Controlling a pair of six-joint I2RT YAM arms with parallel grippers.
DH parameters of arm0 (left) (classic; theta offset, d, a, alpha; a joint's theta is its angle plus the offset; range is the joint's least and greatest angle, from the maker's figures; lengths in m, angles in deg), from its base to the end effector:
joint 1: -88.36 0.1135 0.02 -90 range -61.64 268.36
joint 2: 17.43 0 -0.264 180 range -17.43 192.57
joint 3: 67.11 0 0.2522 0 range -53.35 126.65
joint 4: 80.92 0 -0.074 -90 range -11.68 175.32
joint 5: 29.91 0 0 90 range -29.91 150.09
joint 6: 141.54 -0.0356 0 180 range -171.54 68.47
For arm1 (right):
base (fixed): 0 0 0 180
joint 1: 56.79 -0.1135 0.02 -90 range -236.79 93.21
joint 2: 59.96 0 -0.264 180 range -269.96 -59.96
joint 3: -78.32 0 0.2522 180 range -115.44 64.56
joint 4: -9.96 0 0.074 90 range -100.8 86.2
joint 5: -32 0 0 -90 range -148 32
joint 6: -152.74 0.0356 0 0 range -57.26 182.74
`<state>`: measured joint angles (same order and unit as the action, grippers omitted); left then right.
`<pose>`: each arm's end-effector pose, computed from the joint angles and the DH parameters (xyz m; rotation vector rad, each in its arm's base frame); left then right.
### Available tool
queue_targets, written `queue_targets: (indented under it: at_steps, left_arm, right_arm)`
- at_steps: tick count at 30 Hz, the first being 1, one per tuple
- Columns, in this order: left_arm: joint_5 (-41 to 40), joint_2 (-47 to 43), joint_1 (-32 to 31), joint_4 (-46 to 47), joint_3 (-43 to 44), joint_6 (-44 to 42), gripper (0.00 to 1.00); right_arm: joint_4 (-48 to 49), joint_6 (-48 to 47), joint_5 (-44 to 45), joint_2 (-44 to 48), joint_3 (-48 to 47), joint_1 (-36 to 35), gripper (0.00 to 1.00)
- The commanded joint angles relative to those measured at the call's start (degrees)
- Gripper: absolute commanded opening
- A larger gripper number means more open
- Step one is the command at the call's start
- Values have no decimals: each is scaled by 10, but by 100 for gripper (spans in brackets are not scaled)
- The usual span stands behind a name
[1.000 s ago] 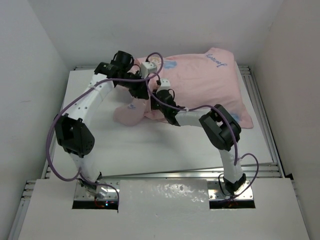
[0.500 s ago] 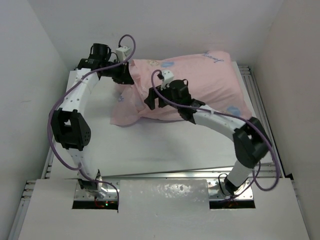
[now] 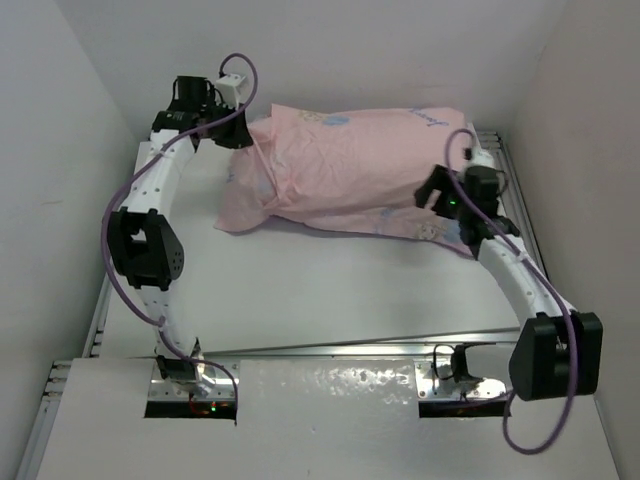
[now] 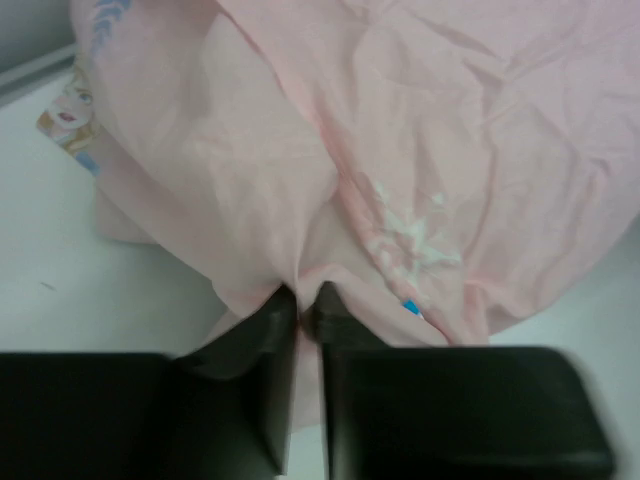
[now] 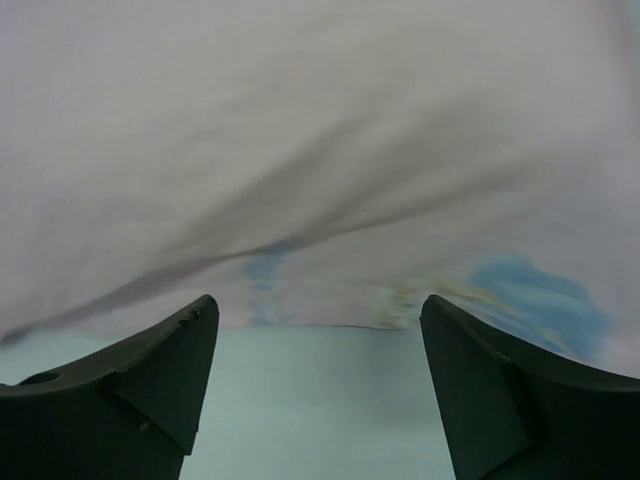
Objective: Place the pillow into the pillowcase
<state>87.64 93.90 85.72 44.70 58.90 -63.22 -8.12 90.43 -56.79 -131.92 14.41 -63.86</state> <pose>0.4400 -0.0368 0.3559 0.5243 2.1465 -0.4553 0.2843 0.0345 0.2809 0.3794 2.0102 0.3602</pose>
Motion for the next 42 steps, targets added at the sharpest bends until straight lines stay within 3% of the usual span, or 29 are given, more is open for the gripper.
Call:
queue_targets:
  at_steps: [1, 2, 3, 4, 5, 10, 12, 14, 17, 19, 21, 24, 31, 32, 33, 35, 36, 37, 39, 40, 41, 42]
  left_arm:
    - [-42, 18, 4, 4, 33, -22, 22]
    - [-45, 19, 4, -24, 32, -41, 41]
    - [-66, 11, 4, -38, 28, -50, 51]
    - [-83, -9, 7, -54, 22, -63, 99]
    - [-103, -24, 10, -60, 2, -70, 100]
    - [-146, -140, 64, -69, -109, -145, 100]
    - [-178, -203, 75, -59, -213, -207, 98]
    - [-192, -252, 75, -42, -336, -286, 87]
    - [-243, -261, 75, -2, -454, -309, 77]
    - [-261, -251, 75, 55, -507, -303, 82]
    - [-269, -242, 75, 108, -526, -294, 92]
    - [-244, -207, 75, 139, -521, -272, 100]
    - [-181, -87, 71, 162, -476, -218, 100]
    - [-186, -76, 69, 168, -476, -213, 100]
    - [-192, -60, 65, 181, -476, -201, 100]
    - [-195, -48, 62, 188, -476, -193, 98]
    - [-189, -43, 59, 195, -476, -187, 96]
    - [-175, -42, 58, 200, -476, -185, 93]
    - [-160, -39, 55, 210, -473, -172, 74]
    - [-140, -38, 55, 213, -470, -165, 63]
    - [-129, -38, 55, 214, -467, -160, 40]
    - [-116, -34, 55, 212, -456, -153, 30]
  right_arm:
    - [40, 126, -102, 3, 69, 154, 81]
    - [58, 166, -136, -3, 85, 180, 82]
    - [71, 183, -142, -14, 99, 224, 82]
    - [103, 203, -146, -19, 129, 238, 81]
    - [114, 211, -139, -21, 142, 248, 81]
    - [153, 209, -61, 0, 196, 261, 81]
    - [152, 208, 5, 8, 205, 264, 83]
    - [167, 250, 33, 9, 235, 287, 85]
    - [253, 343, 36, 3, 304, 316, 84]
    - [316, 368, 63, -15, 330, 316, 84]
    - [353, 378, 64, -40, 324, 316, 84]
    - [396, 388, 40, -95, 306, 317, 84]
    - [490, 450, 20, -180, 320, 316, 81]
    - [499, 450, 16, -189, 316, 317, 79]
    - [505, 447, 10, -208, 313, 316, 65]
    - [528, 446, -3, -236, 309, 317, 48]
    - [536, 444, -7, -242, 310, 317, 29]
    - [546, 442, -9, -248, 310, 316, 19]
    - [563, 435, -10, -259, 309, 317, 0]
    - [564, 432, -16, -259, 310, 316, 0]
    - [571, 427, -26, -256, 313, 317, 0]
    - [572, 415, -26, -243, 317, 316, 0]
